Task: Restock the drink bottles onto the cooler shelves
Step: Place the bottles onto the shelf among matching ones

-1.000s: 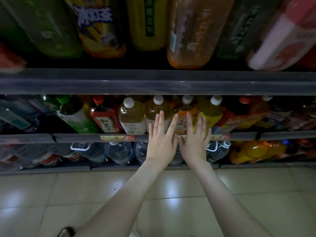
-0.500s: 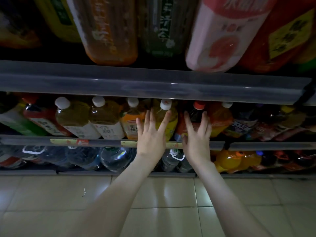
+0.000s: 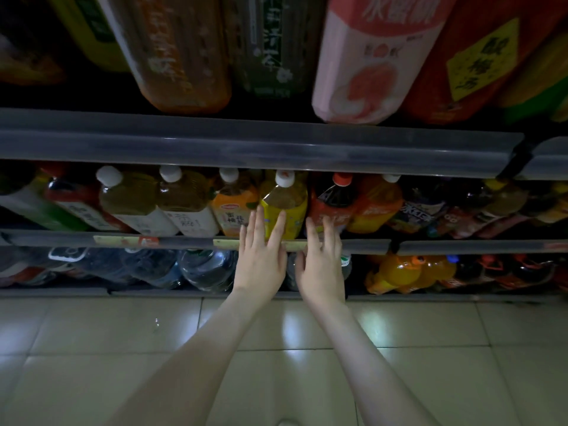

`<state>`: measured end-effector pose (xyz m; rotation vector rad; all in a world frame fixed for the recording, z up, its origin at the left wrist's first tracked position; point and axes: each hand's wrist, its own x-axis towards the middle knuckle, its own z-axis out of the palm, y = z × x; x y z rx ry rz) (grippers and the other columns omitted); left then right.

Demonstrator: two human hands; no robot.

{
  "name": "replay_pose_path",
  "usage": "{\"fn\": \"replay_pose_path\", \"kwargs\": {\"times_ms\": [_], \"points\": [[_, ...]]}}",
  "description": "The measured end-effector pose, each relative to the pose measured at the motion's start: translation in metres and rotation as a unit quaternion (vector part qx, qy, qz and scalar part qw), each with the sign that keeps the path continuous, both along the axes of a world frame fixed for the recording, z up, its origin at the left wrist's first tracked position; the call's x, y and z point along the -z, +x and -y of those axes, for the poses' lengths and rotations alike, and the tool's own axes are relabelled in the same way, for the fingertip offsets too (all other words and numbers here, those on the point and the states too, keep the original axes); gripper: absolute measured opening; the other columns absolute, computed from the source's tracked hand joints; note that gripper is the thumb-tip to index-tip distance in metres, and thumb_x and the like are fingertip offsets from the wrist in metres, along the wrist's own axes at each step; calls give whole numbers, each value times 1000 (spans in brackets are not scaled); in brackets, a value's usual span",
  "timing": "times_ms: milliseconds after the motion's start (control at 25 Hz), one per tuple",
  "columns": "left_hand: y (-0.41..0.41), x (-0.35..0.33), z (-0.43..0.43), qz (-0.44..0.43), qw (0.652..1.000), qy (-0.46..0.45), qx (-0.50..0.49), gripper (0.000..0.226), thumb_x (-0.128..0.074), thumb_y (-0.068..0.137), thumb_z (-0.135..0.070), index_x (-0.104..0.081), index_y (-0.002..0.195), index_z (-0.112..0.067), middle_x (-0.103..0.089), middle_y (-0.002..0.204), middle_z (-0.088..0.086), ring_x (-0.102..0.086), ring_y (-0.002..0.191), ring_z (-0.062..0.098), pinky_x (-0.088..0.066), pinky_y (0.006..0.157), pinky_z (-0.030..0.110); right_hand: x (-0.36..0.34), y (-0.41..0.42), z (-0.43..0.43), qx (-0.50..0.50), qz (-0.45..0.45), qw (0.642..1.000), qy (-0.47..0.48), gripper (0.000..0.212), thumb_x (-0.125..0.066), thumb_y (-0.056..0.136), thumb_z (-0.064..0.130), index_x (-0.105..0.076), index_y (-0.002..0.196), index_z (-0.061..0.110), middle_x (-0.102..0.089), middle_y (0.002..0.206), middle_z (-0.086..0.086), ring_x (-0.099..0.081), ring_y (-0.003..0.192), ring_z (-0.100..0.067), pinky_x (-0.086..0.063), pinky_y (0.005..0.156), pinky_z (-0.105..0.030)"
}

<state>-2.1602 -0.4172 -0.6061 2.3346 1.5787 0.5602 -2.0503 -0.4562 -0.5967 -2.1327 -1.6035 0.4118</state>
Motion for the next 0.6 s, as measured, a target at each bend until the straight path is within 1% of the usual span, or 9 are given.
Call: {"fn": "replay_pose_path", "kwargs": {"times_ms": [40, 80, 120, 160, 280, 360, 480, 520, 600], "points": [[-13, -2, 3, 5, 1000, -16, 15, 51, -36, 93, -22, -36, 144, -13, -32, 148, 24, -29, 138, 40, -25, 111, 50, -3, -9, 3, -1, -15, 1000, -2, 53, -49, 95, 14, -33, 146, 11, -29, 151, -15, -24, 140, -32, -29, 110, -40], [-29, -6, 4, 11, 999, -37, 25, 50, -34, 91, -24, -44, 138, -10, -42, 141, 22, -42, 129, 41, -36, 104, 50, -8, -21, 3, -6, -32, 999, -10, 47, -48, 96, 15, -40, 142, 8, -40, 144, -15, -34, 133, -32, -34, 105, -38], [-45, -9, 5, 16, 998, -60, 31, 49, -33, 90, -26, -50, 132, -8, -49, 135, 19, -51, 120, 40, -44, 97, 48, -13, -34, 1, -14, -45, 999, -23, 43, -47, 97, 16, -43, 138, 7, -46, 137, -14, -40, 128, -31, -37, 99, -37], [-63, -11, 5, 23, 996, -74, 32, 46, -34, 90, -26, -52, 129, -8, -54, 130, 16, -55, 113, 38, -48, 91, 45, -16, -49, 0, -24, -50, 998, -37, 40, -45, 98, 18, -45, 136, 7, -49, 133, -12, -43, 124, -30, -39, 96, -37], [-127, -22, 7, 43, 996, -81, 11, 40, -44, 90, -20, -54, 127, -8, -59, 124, 11, -58, 108, 33, -51, 85, 41, -25, -108, -6, -60, -52, 996, -49, 39, -46, 98, 21, -46, 135, 10, -50, 132, -11, -44, 125, -28, -40, 95, -36], [-180, -30, 9, 33, 996, -83, -7, 38, -47, 91, -18, -55, 126, -7, -61, 121, 11, -60, 105, 32, -52, 81, 38, -33, -158, -11, -86, -51, 993, -60, 38, -46, 98, 22, -46, 135, 13, -50, 135, -8, -44, 126, -26, -42, 96, -36], [-276, -46, 6, 27, 996, -82, -23, 45, -38, 88, -27, -59, 123, -8, -64, 116, 9, -65, 99, 29, -54, 76, 33, -49, -252, -24, -134, -51, 988, -64, 37, -45, 98, 24, -45, 135, 19, -48, 138, -3, -44, 126, -22, -42, 95, -34], [-310, -54, 5, 25, 996, -82, -38, 44, -39, 90, -27, -57, 126, -9, -62, 120, 8, -63, 103, 27, -54, 78, 32, -53, -286, -30, -148, -56, 985, -64, 37, -46, 98, 24, -45, 135, 20, -47, 139, -3, -43, 127, -22, -42, 96, -33], [-378, -65, 0, 26, 994, -82, -70, 43, -43, 95, -21, -48, 136, -12, -52, 135, 6, -54, 119, 25, -49, 90, 35, -62, -358, -42, -167, -71, 981, -62, 38, -47, 98, 23, -45, 135, 18, -48, 138, -4, -43, 127, -22, -39, 96, -32]]}}
